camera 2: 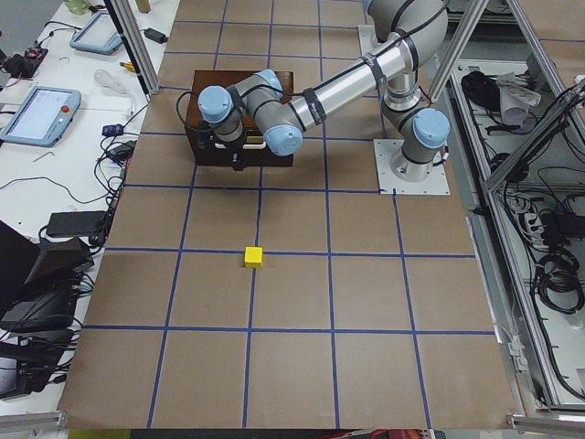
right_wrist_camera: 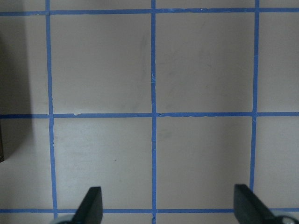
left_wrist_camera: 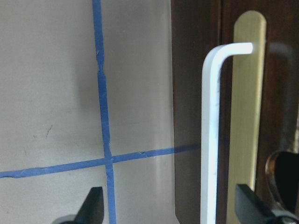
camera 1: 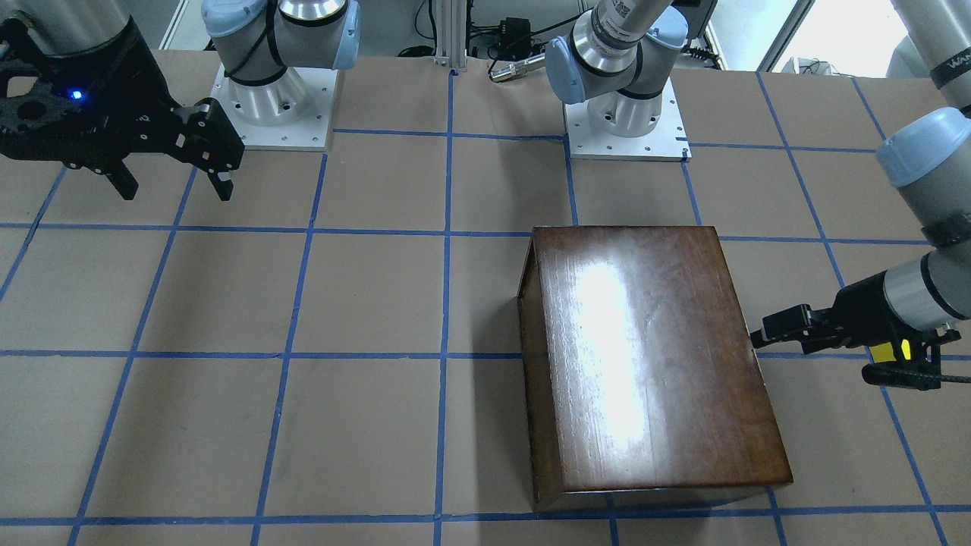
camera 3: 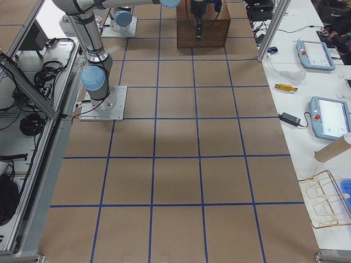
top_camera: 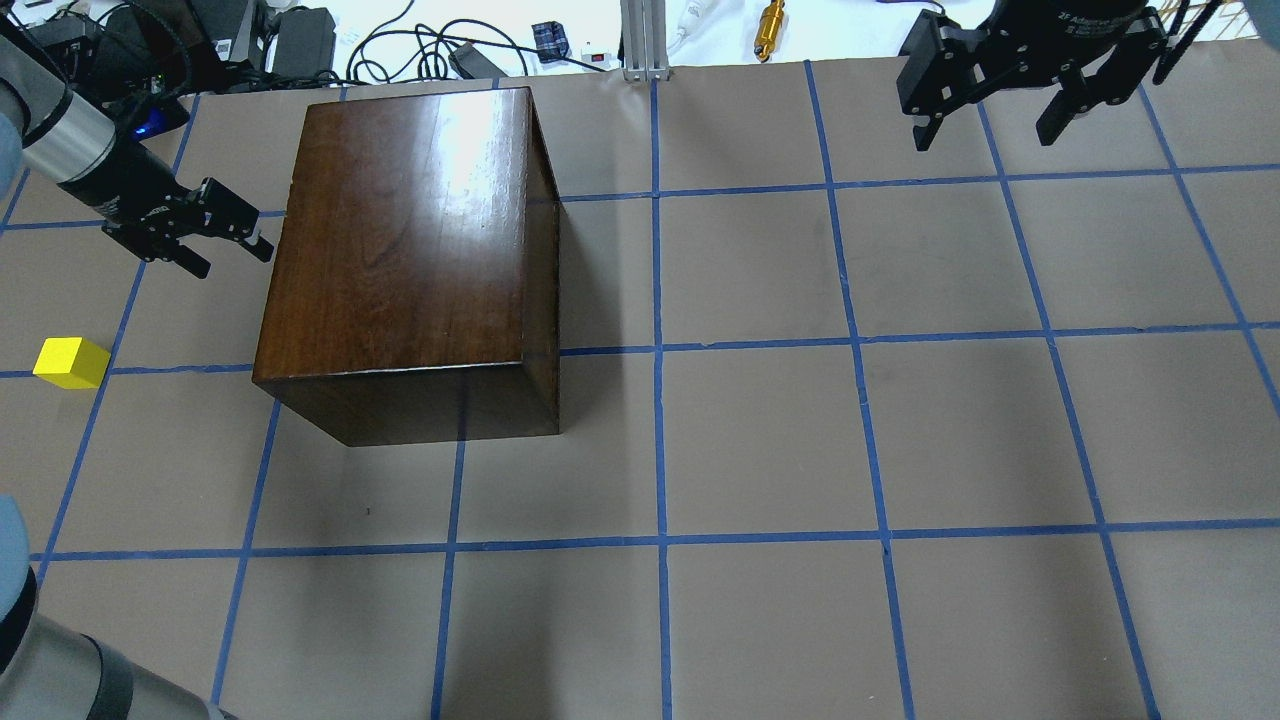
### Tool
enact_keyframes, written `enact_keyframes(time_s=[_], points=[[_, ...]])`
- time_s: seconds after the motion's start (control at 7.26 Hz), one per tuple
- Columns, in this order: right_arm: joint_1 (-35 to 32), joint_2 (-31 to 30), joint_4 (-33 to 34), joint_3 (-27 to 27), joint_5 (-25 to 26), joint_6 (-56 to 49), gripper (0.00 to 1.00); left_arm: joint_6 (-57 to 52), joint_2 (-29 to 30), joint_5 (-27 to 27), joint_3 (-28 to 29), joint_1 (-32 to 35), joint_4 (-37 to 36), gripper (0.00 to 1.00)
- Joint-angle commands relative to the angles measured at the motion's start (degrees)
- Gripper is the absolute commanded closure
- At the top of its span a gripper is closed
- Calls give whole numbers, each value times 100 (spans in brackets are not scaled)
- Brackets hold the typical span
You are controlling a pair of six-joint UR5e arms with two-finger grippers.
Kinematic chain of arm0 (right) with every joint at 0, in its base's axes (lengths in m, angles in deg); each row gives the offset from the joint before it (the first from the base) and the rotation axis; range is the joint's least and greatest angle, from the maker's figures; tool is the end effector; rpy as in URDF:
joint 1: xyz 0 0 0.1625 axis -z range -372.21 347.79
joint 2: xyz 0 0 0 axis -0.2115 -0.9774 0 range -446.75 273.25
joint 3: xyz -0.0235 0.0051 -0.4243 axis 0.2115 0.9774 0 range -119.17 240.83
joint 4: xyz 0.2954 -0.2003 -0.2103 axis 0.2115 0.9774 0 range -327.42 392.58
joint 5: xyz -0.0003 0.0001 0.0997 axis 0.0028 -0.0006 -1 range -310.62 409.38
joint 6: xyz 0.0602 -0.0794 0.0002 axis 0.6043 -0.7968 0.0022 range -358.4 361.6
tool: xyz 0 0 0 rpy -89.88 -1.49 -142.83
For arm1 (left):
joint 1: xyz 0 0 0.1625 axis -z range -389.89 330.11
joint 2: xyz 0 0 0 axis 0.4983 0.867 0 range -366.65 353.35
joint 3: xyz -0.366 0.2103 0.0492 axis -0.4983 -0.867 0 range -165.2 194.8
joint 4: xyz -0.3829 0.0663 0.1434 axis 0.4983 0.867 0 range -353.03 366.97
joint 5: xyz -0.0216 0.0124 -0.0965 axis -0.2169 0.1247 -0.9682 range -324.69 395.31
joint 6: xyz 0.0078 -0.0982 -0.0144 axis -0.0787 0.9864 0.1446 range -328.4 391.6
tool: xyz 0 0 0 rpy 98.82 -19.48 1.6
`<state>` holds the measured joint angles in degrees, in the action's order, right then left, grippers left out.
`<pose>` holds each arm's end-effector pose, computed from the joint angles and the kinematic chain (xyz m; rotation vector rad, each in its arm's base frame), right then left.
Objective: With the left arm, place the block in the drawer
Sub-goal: 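Align the left gripper with the white drawer handle and grasp it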
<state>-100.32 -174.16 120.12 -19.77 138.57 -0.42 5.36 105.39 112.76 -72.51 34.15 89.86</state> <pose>0.1176 -0.5198 0.5418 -0.0043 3.1277 -0.1192 0.1261 -0.6129 0.3104 0.0267 -2.8485 -0.1367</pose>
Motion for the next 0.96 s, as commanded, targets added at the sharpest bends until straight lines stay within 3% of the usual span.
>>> enact_keyframes(time_s=[0.0, 0.83], points=[[-5, 4, 0, 0, 3, 0, 0, 146, 55, -18, -6, 12, -2, 2], [-5, -5, 0, 0, 2, 0, 0, 94, 169, -1, -41, 56, -151, 3]])
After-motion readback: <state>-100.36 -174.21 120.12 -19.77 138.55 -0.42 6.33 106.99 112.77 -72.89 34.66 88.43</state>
